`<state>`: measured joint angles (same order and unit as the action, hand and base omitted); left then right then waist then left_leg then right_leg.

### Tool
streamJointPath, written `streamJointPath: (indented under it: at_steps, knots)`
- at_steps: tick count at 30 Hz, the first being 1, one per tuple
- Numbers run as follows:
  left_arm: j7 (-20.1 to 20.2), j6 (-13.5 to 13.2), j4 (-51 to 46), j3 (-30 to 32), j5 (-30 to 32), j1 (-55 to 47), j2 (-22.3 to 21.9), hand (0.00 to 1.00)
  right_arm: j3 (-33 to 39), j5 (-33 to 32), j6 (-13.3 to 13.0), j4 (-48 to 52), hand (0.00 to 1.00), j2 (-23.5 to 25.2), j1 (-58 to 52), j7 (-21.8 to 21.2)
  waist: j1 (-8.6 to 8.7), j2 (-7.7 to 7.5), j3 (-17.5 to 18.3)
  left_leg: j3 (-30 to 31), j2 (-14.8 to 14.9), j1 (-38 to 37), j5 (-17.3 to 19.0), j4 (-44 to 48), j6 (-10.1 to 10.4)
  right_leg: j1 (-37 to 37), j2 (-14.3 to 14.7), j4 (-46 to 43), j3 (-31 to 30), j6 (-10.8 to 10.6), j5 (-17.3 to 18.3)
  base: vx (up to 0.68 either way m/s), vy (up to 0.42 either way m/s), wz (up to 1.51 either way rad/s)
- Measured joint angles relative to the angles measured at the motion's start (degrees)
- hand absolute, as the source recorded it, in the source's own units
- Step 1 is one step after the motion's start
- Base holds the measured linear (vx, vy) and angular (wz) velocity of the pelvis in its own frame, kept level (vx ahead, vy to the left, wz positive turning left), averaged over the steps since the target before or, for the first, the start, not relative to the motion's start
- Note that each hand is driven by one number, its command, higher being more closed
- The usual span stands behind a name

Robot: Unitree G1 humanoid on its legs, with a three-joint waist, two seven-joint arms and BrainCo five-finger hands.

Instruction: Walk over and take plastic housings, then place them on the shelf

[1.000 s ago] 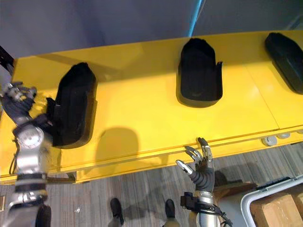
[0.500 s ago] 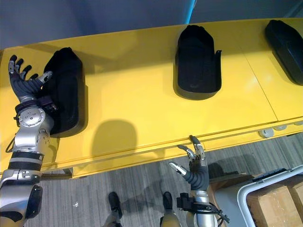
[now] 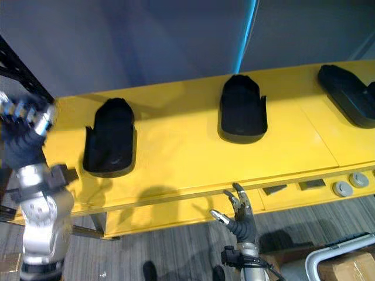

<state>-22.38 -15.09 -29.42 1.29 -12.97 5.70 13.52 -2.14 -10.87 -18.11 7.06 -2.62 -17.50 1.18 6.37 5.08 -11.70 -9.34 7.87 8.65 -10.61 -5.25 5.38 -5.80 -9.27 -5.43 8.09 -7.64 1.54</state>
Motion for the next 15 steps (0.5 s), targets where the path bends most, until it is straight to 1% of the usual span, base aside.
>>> streamJointPath:
  at_steps: [1,2,4,6,7,9,10,13,15]
  knots:
    - [1.8,0.3,0.0,-3.0,0.4,-3.6,-1.7,1.00,0.0,0.0,0.3,-0.2,0.00,0.7,-0.8,-0.3,-0.51,0.22,0.7,0.0,0.1,0.0,0.0,0.0,0.0,0.1,0.0,0.1,0.1,0.0,0.0,-0.04,0.005,0.06]
    - [3.3,0.9,0.0,-5.5,0.9,-6.4,-3.0,1.00,-0.1,0.2,0.8,-1.1,0.00,1.2,-1.1,-0.7,-0.68,0.31,1.0,0.0,0.1,0.0,0.0,0.0,0.0,0.2,0.1,0.2,0.1,0.0,0.0,-0.05,0.004,0.01]
    - [5.4,1.5,0.4,-8.0,1.0,-9.6,-4.7,1.00,-0.3,0.5,2.1,-2.1,0.00,1.5,-1.7,-1.0,-0.86,0.33,1.1,0.0,0.1,0.1,0.0,0.0,0.1,0.1,0.0,0.3,0.1,0.0,0.0,-0.05,0.006,-0.01]
    - [6.7,2.6,1.6,-8.8,1.4,-12.5,-6.3,1.00,-0.4,1.0,2.5,-2.1,0.00,2.0,-2.8,-1.6,-0.96,0.30,1.1,-0.1,0.1,0.5,0.2,0.0,0.2,-0.2,0.1,0.7,0.0,-0.1,-0.1,-0.06,0.011,-0.02]
    - [6.9,3.4,2.7,-8.9,1.4,-14.0,-7.2,1.00,-0.4,1.0,2.8,-2.1,0.00,2.2,-3.1,-1.6,-0.95,0.26,1.1,-0.1,0.1,0.7,0.2,0.0,0.2,-0.3,0.1,0.9,0.0,-0.3,-0.2,-0.05,0.009,-0.02]
    - [7.1,4.7,4.0,-8.6,1.5,-15.2,-7.5,1.00,-0.3,1.0,3.4,-2.1,0.00,2.5,-3.5,-1.6,-0.95,0.19,1.1,-0.2,0.2,1.6,0.1,0.0,0.2,-1.3,0.2,1.0,-0.1,-0.3,-0.5,-0.04,0.002,-0.04]
    - [7.3,5.2,4.5,-8.1,2.4,-15.3,-7.6,1.00,-0.3,1.0,3.4,-2.1,0.00,2.5,-3.4,-1.6,-1.05,0.16,1.1,-0.5,0.3,2.5,0.0,0.0,0.1,-2.3,0.3,1.0,-0.5,0.1,-1.0,-0.03,0.001,-0.11]
    - [7.5,5.7,6.9,-6.1,3.7,-14.7,-8.4,1.00,-0.3,1.0,3.5,-2.1,0.00,2.5,-2.8,-1.5,-0.99,0.14,1.1,-1.6,0.3,3.8,-0.3,0.0,-0.3,-3.6,0.4,2.3,-1.5,0.0,-2.5,0.00,0.002,-0.19]
    - [7.2,6.0,8.5,-4.9,4.3,-12.8,-8.5,1.00,-0.3,1.0,3.5,-2.1,0.00,2.6,-2.9,-1.5,-0.94,0.03,1.0,-1.7,0.3,4.3,-0.4,0.0,-0.3,-4.1,0.4,2.5,-1.5,0.0,-2.7,0.02,0.005,-0.06]
